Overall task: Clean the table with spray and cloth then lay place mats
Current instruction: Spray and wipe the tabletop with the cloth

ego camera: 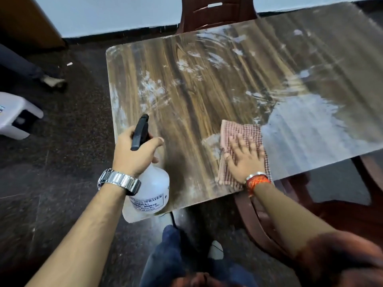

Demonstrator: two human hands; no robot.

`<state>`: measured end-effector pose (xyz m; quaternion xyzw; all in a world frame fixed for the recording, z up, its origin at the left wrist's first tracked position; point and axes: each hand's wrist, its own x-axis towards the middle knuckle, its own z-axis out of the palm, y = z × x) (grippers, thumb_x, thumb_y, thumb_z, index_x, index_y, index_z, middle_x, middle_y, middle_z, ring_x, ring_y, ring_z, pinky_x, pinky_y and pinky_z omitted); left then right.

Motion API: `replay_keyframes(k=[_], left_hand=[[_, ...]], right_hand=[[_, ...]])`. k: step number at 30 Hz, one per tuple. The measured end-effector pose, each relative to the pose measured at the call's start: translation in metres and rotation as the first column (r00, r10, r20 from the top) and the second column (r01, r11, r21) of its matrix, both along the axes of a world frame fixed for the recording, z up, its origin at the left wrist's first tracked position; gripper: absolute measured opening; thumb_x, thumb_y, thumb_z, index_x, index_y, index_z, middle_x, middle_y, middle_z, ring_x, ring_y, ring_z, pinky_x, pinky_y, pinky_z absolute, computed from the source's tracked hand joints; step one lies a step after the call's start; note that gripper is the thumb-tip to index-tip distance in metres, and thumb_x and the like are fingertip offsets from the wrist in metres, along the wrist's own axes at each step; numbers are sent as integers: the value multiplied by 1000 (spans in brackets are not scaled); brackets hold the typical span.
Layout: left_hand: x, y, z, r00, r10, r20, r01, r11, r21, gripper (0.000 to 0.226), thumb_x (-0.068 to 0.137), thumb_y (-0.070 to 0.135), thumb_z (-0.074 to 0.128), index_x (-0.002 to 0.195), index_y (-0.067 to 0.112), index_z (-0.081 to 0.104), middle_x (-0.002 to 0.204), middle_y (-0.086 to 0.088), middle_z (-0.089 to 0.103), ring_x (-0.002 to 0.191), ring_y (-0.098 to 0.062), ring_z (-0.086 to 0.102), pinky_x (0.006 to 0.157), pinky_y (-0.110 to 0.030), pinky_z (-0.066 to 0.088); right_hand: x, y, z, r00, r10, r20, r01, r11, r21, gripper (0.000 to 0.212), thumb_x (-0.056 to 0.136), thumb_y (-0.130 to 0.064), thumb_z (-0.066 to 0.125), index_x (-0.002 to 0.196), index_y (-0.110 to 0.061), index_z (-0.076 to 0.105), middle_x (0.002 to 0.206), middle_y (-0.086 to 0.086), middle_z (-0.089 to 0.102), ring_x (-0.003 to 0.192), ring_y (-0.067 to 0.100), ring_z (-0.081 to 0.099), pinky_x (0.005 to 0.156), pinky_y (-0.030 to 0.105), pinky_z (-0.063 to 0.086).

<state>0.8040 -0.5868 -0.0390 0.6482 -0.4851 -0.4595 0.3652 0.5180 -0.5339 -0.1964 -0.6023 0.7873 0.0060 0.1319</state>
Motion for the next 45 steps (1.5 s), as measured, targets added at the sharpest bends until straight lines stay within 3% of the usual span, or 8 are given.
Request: replay_keyframes(k=[3, 8, 11, 19, 25, 29, 34, 45], left_hand=[[-20, 24, -1, 1000, 13, -1, -13, 1000, 3, 16, 76, 6, 77, 79, 7, 61, 71, -8, 60, 57, -17, 59, 51, -30, 53], [-42, 40, 5, 998, -20, 63, 24, 998, -64, 17, 79, 2, 75, 84, -6, 61, 71, -13, 59, 51, -12, 59, 44, -19, 48], [-51, 34, 9, 996, -48, 77, 54, 996, -74, 22, 77, 6, 78, 86, -5, 61, 72, -15, 60, 48, -12, 59, 44, -23, 50], [-105, -30, -4, 987, -148, 63, 149, 989, -10, 25, 62, 20, 76, 75, 9, 58, 66, -12, 60, 50, -24, 59, 50, -38, 54], [-142, -85, -9, 965, -254, 67, 256, 967, -18, 26, 69, 15, 80, 81, 2, 61, 66, -11, 61, 47, -20, 60, 51, -37, 55], [-174, -115, -8, 941, -329, 78, 330, 944, -8, 25, 63, 25, 82, 74, 13, 64, 68, -14, 64, 54, -28, 64, 53, -45, 60], [-222, -131, -11, 907, -416, 60, 417, 909, -14, 24, 74, 16, 83, 78, 6, 61, 72, -15, 63, 52, -23, 62, 55, -49, 59], [-291, -146, -37, 883, -464, 63, 462, 886, 42, 26, 60, 29, 79, 70, 17, 59, 62, -6, 61, 46, -22, 60, 57, -46, 56]], right_hand=[[31, 12, 1, 993, -117, -27, 116, 993, -33, 67, 88, -55, 19, 152, -35, 18, 160, 1, 17, 147, 35, 8, 115, 59, 0], [160, 56, 8, 816, 577, 14, -575, 810, 114, 94, 78, -71, 39, 152, -32, -3, 162, 0, 1, 144, 34, -22, 112, 60, -10], [150, 47, 4, 749, 659, 72, -662, 746, 63, 79, 87, -66, 35, 153, -32, 7, 162, -6, 7, 147, 28, -14, 114, 56, -10], [-33, -76, -5, 990, 141, -25, -142, 986, -86, 63, 89, -56, 20, 151, -40, 18, 160, -8, 17, 147, 27, 13, 115, 56, 1], [-125, -105, -3, 907, -419, 37, 421, 906, -44, 62, 94, -55, 24, 152, -39, 11, 162, -6, 6, 148, 28, 0, 115, 57, -5], [-33, -68, 4, 1000, -21, 19, 23, 988, -154, 62, 89, -56, 35, 148, -35, 32, 156, 2, 31, 143, 38, 21, 114, 58, 4], [18, -16, -2, 851, 499, 164, -480, 865, -147, 58, 89, -55, 46, 142, -32, 43, 148, -3, 43, 144, 32, 21, 115, 59, 7], [-251, -141, 2, 995, -85, -57, 82, 995, -53, 68, 88, -66, 21, 151, -42, 14, 161, -9, 13, 147, 26, 10, 114, 55, 2]])
